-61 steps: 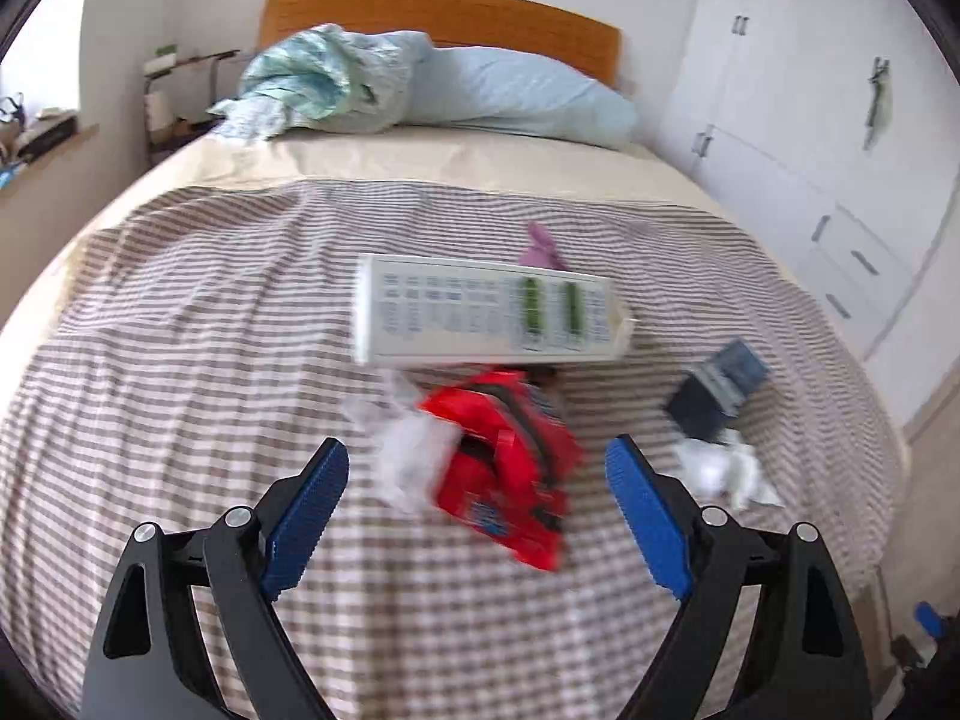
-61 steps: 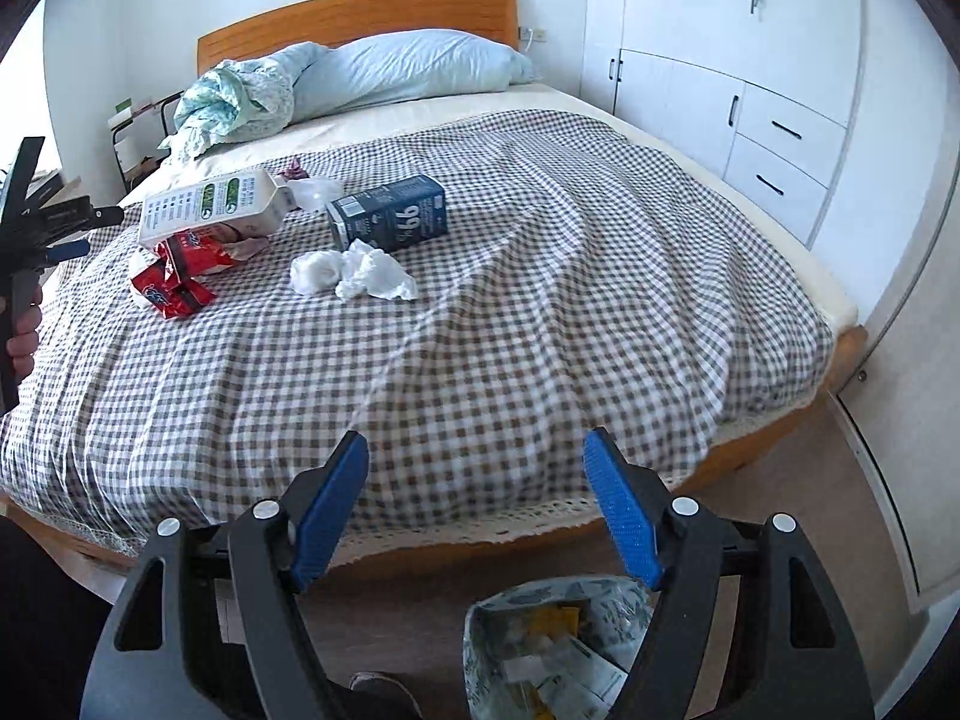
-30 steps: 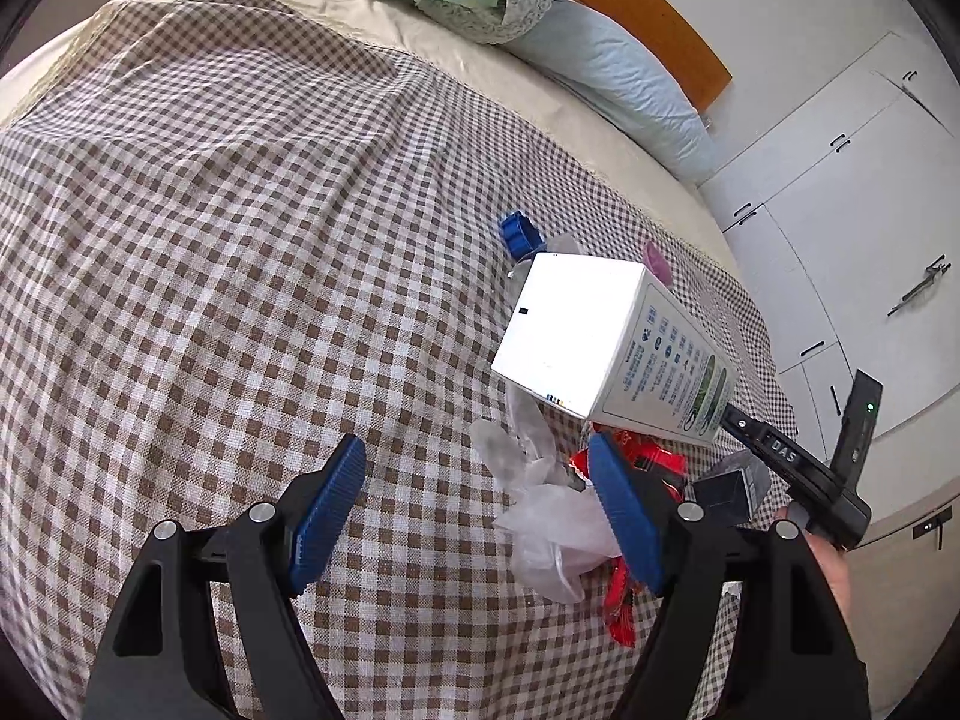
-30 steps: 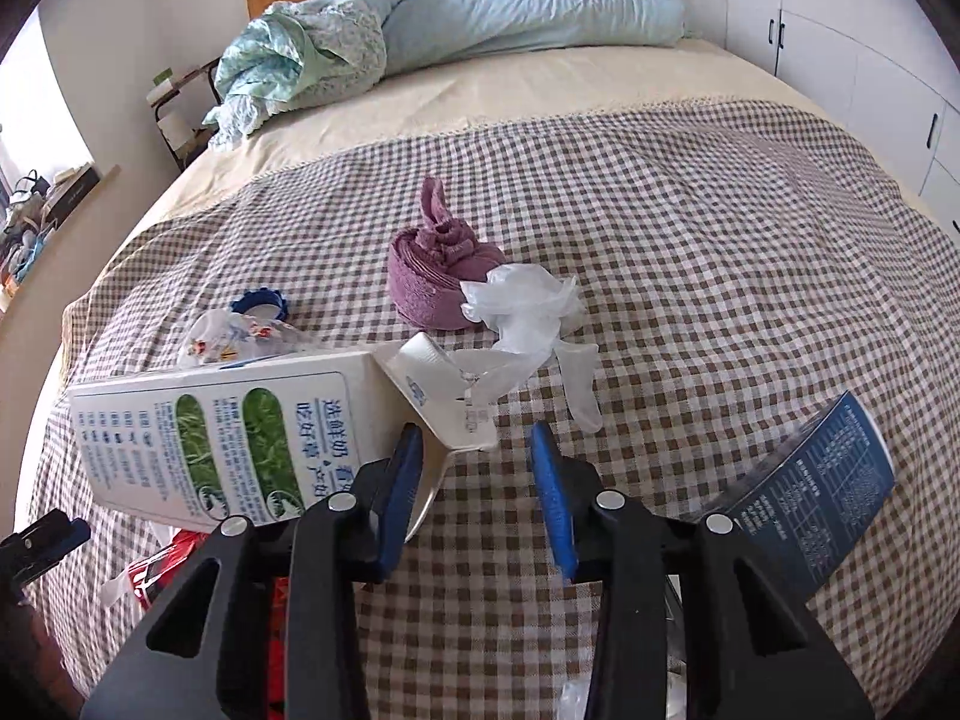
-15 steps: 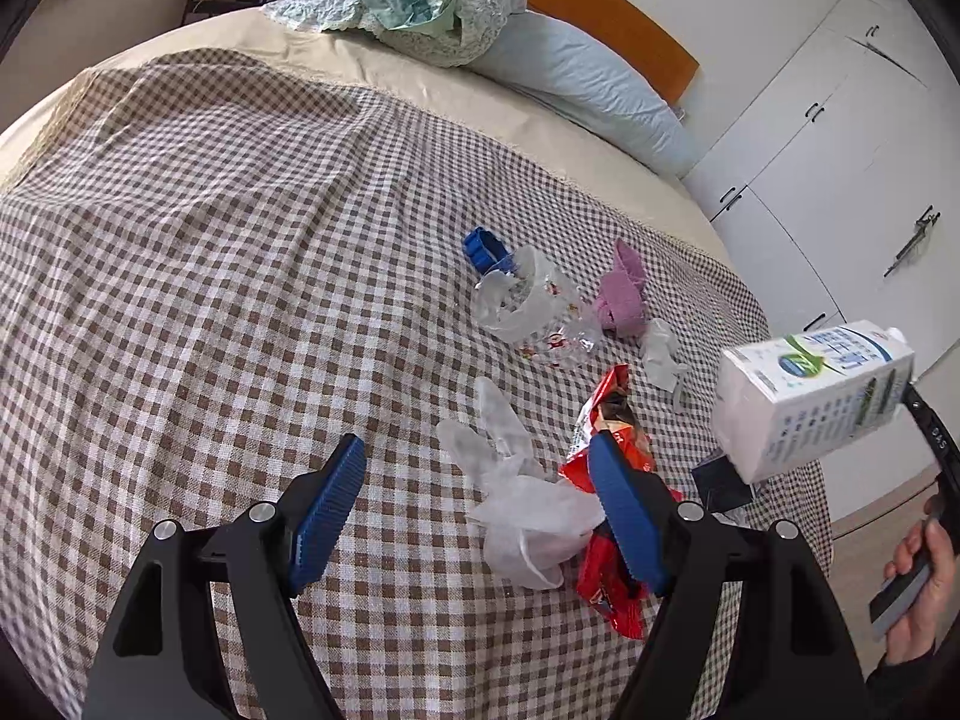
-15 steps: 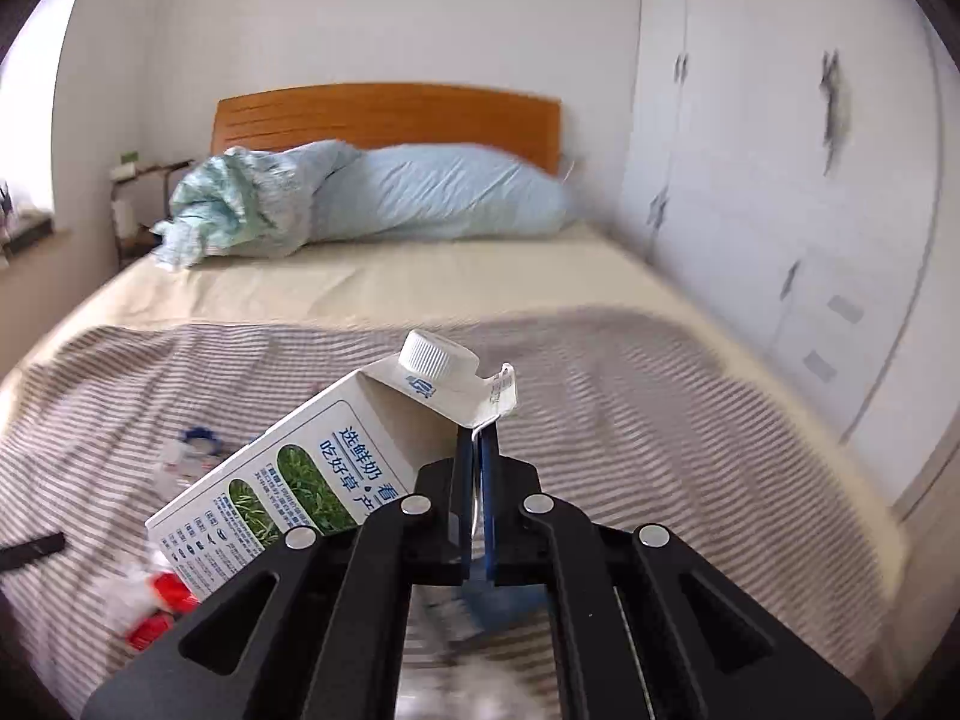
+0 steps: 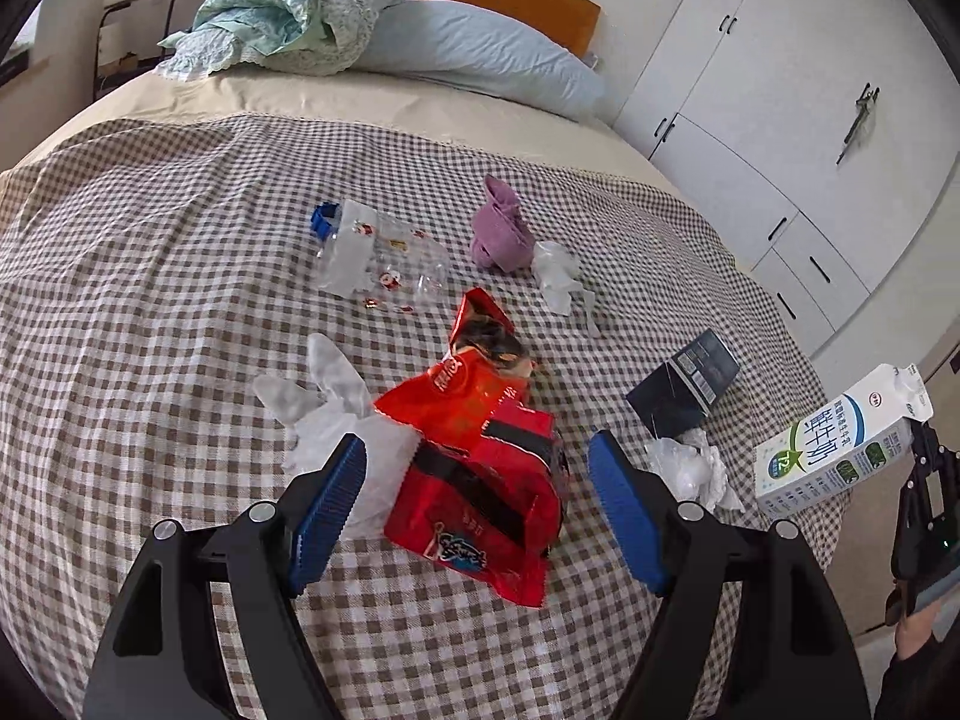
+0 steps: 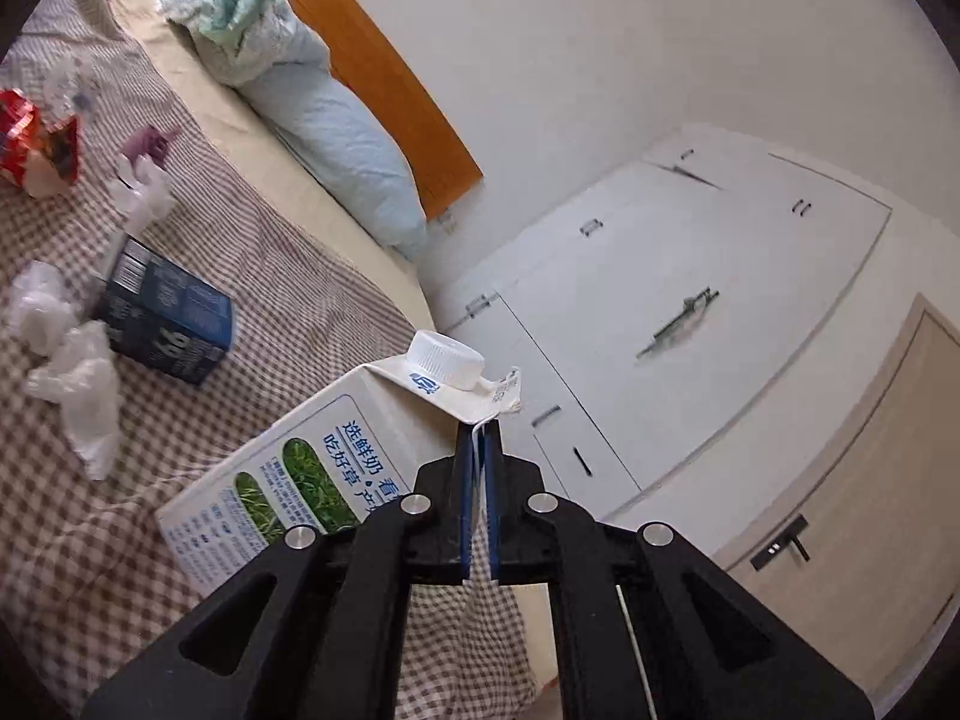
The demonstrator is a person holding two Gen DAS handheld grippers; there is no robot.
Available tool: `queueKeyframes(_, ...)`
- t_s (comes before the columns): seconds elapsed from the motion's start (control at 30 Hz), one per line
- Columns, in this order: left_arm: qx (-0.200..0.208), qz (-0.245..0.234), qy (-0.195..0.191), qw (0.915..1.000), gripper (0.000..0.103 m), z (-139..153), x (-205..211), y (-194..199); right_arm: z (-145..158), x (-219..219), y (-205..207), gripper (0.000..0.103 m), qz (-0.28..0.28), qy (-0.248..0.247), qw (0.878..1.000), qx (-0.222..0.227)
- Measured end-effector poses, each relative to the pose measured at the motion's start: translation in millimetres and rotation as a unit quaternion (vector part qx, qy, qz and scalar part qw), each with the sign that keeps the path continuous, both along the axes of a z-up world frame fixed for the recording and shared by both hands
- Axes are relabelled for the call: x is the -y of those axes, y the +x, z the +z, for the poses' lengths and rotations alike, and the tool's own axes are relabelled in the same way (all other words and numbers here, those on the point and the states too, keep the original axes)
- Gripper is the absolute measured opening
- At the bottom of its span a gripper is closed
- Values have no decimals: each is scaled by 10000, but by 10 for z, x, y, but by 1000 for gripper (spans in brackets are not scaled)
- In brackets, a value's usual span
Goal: Collect trash
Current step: 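Grasp the white-green milk carton by its cap end with the right tool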
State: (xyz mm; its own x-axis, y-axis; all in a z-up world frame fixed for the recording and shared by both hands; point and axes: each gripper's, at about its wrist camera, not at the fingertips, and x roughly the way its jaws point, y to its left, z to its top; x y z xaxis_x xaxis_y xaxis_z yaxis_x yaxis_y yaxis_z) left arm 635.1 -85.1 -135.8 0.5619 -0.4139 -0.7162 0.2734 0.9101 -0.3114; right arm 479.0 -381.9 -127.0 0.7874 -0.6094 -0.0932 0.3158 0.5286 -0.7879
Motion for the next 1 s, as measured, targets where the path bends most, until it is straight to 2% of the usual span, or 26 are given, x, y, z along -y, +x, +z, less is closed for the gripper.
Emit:
queueKeyframes(0.1,45,-150,202,9997,74,-42,100,-69,-34,-162,-152,6,210,-221,9995,-67)
queueKeyframes(0.2,-32,-137,248,9996,74,-73,107,-62,20,-220,-198,8,471,-134,9983,-302)
queueKeyframes(0.23,-62,-123,208,9997,74,-71,96,-54,57,-223,-188,14,524,-59,9977,-429)
queueKeyframes(0.33,-63,-91,158,9998,74,-53,52,-38,203,-249,-186,82,980,810,9867,-1015)
queueKeyframes(0.4,-47,-51,146,9999,74,-37,9,-34,234,-297,-175,82,1126,1147,9780,-1328)
queueKeyframes(0.47,-83,-1,95,9999,74,-32,-25,-14,246,-338,-136,82,1098,1367,9749,-1373)
queueKeyframes(0.53,-136,47,73,9999,74,-35,-50,-2,366,-268,-103,82,1030,2038,9671,-1120)
queueKeyframes(0.6,-154,52,82,9998,74,-32,-60,-7,520,-71,-60,82,721,2791,9556,-616)
queueKeyframes(0.67,-146,27,122,9998,74,-26,-55,-14,606,255,-23,82,182,3495,9367,-131)
queueKeyframes(0.73,-126,30,153,9998,74,-20,-59,-13,555,619,-10,82,-313,4182,9076,176)
queueKeyframes(0.8,-157,67,128,9998,74,-33,-80,8,466,839,-26,82,-494,4803,8747,417)
queueKeyframes(0.83,-190,96,106,9997,74,-42,-89,18,445,867,-30,82,-436,5003,8632,512)
queueKeyframes(1.0,-208,67,150,9996,74,-77,-73,40,560,716,193,82,-244,5235,8508,372)
